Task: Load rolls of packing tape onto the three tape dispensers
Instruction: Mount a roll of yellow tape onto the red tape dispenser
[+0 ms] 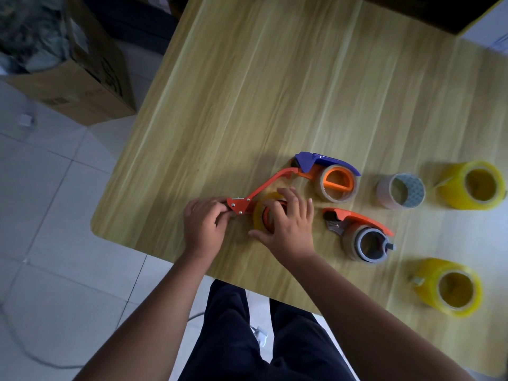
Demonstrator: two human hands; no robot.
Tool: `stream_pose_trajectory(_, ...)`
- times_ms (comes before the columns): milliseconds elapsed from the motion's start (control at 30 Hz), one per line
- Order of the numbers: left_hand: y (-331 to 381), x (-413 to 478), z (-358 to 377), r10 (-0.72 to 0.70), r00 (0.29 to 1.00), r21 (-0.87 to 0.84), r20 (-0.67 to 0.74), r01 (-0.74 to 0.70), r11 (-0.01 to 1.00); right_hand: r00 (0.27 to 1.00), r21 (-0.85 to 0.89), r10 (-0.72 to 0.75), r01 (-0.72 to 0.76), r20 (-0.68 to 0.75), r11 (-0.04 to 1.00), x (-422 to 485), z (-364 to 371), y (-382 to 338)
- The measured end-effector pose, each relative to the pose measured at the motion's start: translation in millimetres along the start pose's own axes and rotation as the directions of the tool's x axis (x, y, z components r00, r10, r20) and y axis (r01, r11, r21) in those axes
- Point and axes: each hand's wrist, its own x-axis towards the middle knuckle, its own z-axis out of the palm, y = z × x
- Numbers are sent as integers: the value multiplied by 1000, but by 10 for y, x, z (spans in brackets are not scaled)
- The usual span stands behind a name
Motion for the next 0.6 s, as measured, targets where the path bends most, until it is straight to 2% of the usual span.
stream_pose_trajectory(67,-22,13,-9,15,1000,-13,0,-15,1000,999,-43,-16,18,48,999,-17,-140,51)
stream_pose_trajectory(100,-24,26,-16,20,1000,-24,4,-20,1000,989,-82,-24,36,146,996,16,-218,70)
stream_pose_trajectory(167,-12,52,-33,20,1000,-41,23,-19,999,925,-179,-42,117,378,977,135,-331,90)
stream_pose_trajectory(233,-10,69,-49,13,999,-42,49,-11,999,880,-262,-66,211,471,942,241,-387,91)
stream_pose_trajectory(400,-52,113,-99,18,993,-72,120,-9,997,867,-357,-60,266,495,896,313,-424,75)
stream_pose_trajectory(600,-58,174,-185,5,986,-62,165,5,998,903,-371,-27,204,429,906,224,-505,83)
